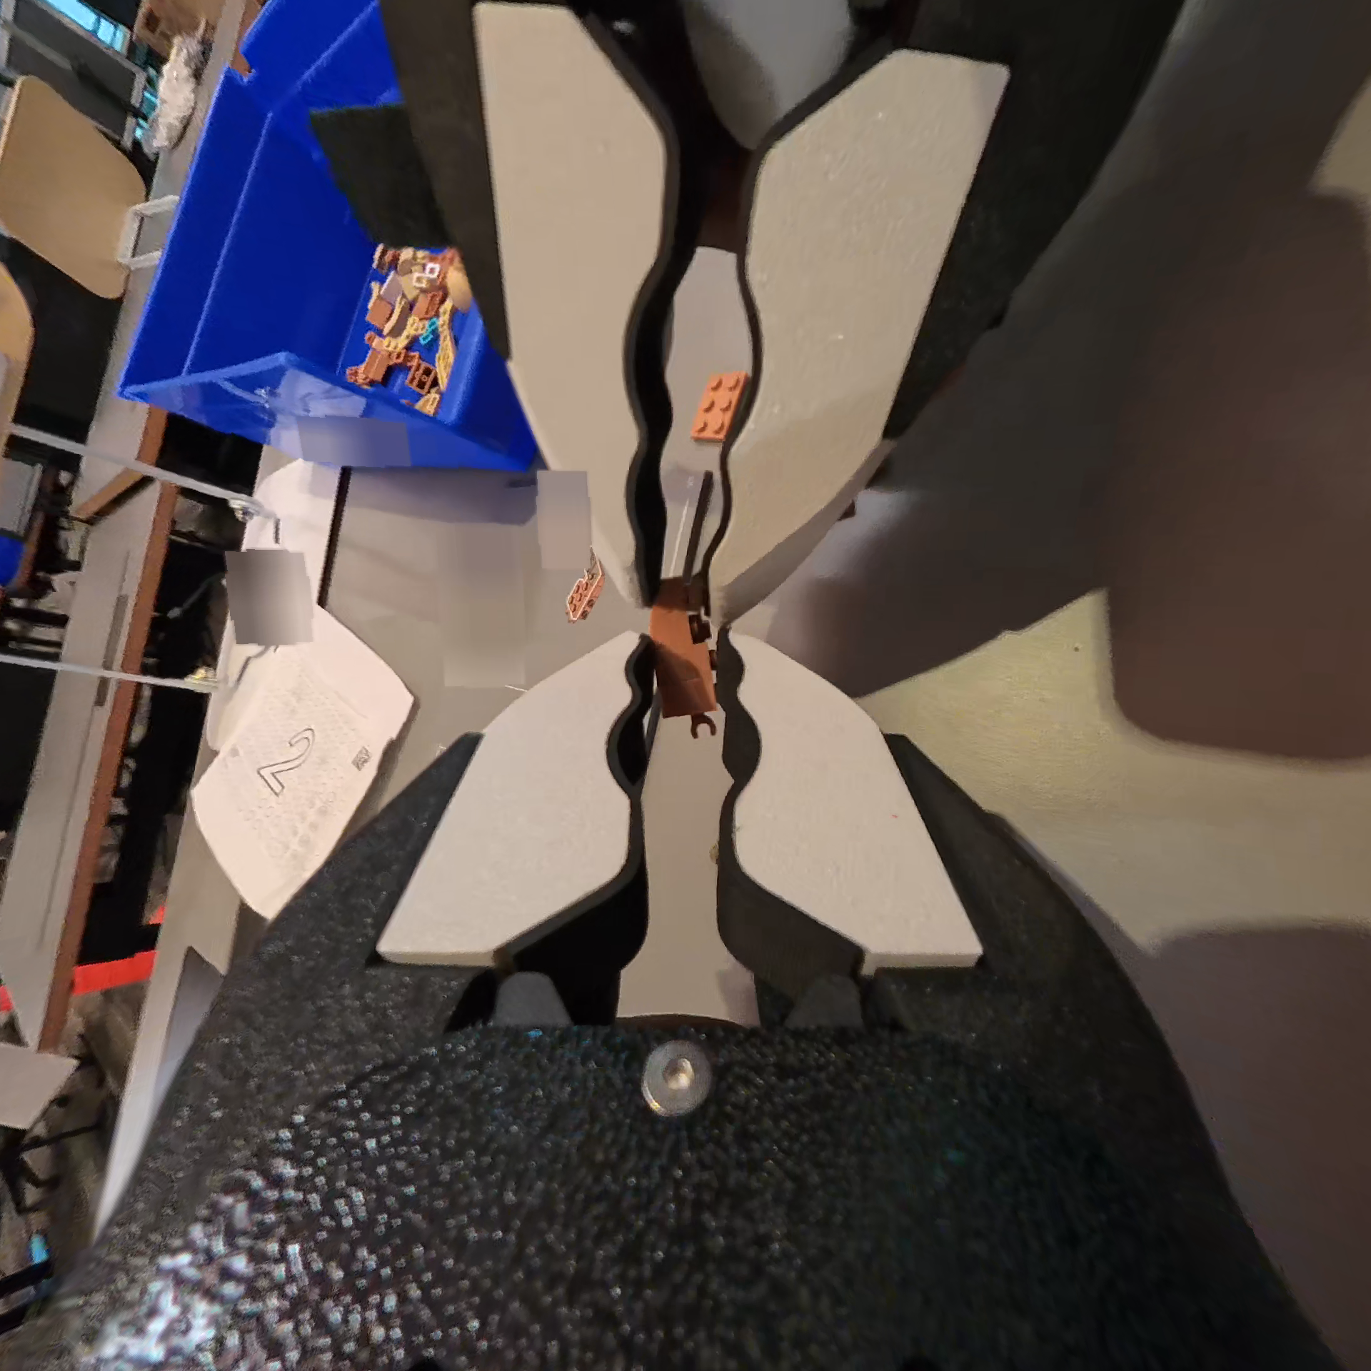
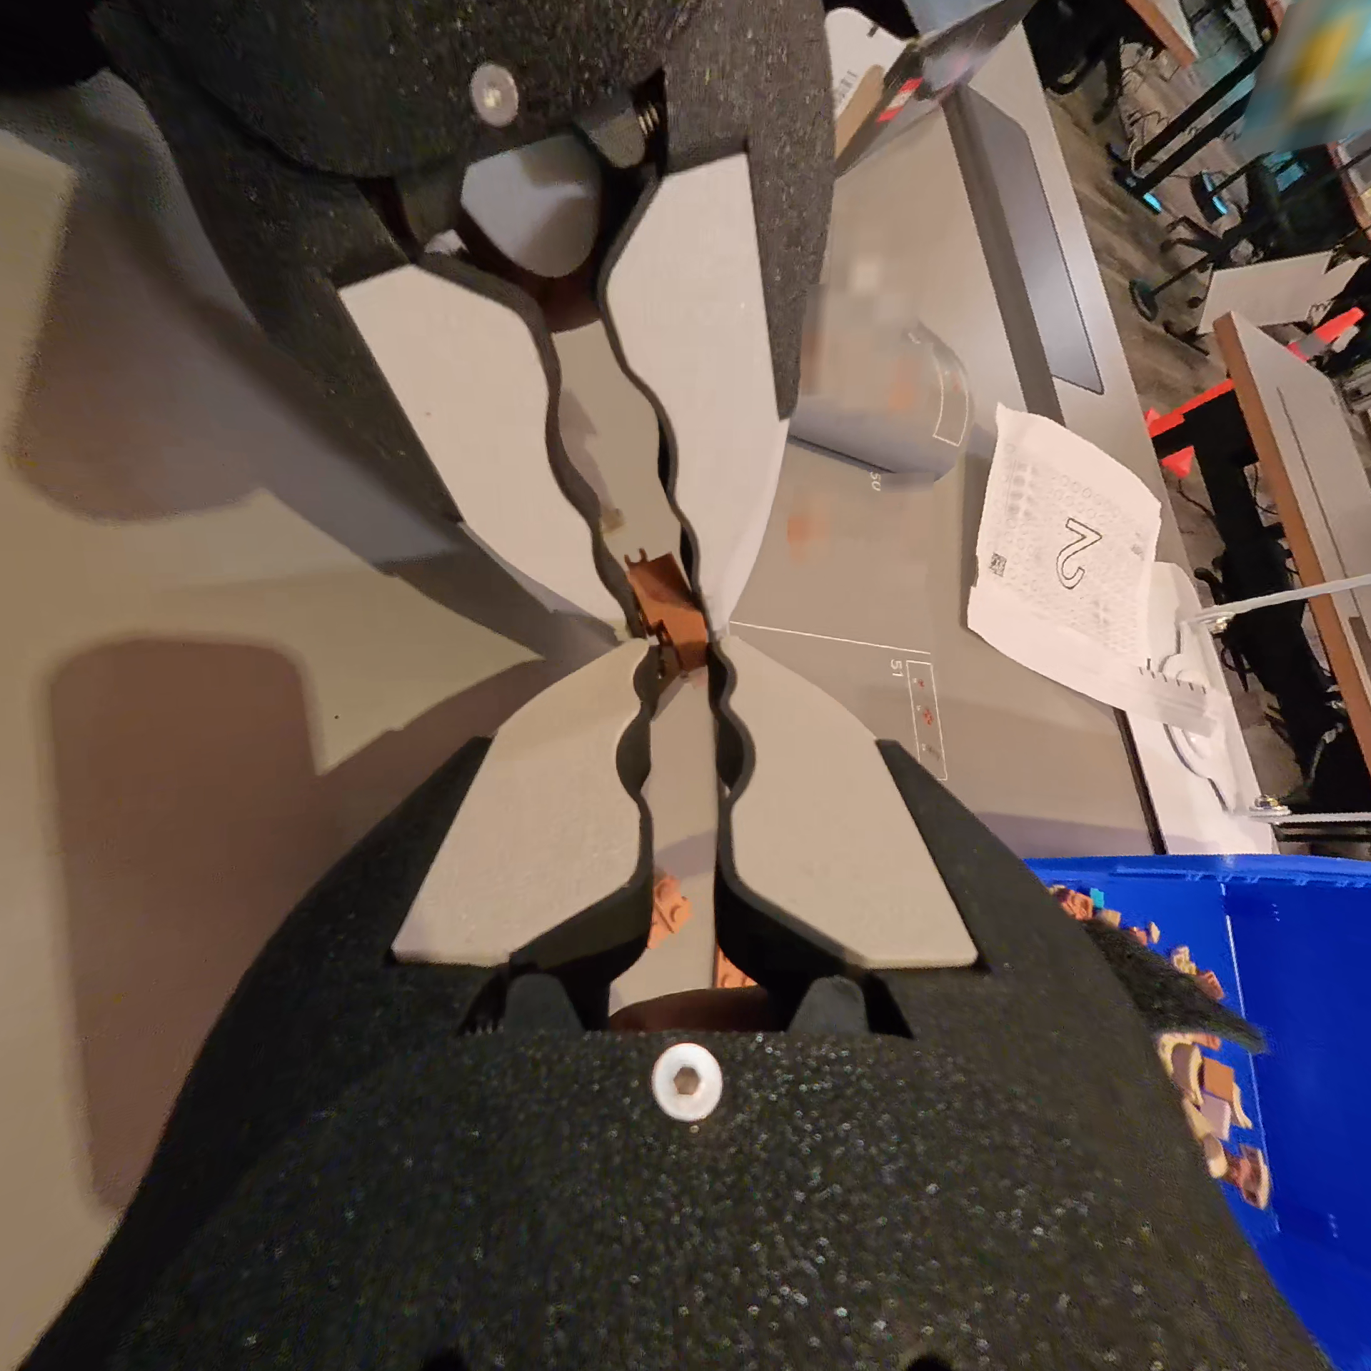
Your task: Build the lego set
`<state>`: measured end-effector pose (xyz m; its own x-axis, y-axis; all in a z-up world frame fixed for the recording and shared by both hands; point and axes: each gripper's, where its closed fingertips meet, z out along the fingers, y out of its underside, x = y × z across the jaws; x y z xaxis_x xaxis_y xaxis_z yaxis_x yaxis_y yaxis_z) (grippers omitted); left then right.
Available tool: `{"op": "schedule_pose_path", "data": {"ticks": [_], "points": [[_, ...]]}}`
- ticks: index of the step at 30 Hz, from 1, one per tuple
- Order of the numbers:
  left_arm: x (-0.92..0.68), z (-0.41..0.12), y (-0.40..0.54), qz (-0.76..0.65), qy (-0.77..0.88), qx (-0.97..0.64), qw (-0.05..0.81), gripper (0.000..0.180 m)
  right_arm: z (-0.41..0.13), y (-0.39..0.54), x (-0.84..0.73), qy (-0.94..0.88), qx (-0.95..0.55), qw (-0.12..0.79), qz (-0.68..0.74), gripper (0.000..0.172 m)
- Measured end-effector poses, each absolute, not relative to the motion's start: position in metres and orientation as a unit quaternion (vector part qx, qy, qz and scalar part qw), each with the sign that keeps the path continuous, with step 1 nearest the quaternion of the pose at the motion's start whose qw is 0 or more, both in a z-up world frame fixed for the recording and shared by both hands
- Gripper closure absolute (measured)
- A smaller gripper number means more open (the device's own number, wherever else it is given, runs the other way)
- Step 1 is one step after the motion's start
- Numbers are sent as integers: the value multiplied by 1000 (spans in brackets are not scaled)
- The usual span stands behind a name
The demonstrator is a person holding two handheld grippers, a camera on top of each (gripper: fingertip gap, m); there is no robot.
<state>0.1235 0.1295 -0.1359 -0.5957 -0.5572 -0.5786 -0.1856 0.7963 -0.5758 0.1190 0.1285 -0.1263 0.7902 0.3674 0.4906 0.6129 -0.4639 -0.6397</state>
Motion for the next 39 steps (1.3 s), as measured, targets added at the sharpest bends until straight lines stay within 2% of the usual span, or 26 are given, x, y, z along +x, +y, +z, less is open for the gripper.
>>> {"op": "schedule_pose_path", "data": {"ticks": [25,33,39], "points": [[103,-147,118,-244,901,-159,321,164,-139,117,101,-369,-838,385,-115,159],[101,-152,115,-229,909,-144,316,164,-144,113,98,-389,-838,364,-119,160],[106,-148,119,-234,899,-169,328,164,-139,119,104,-372,-835,382,-137,160]]}}
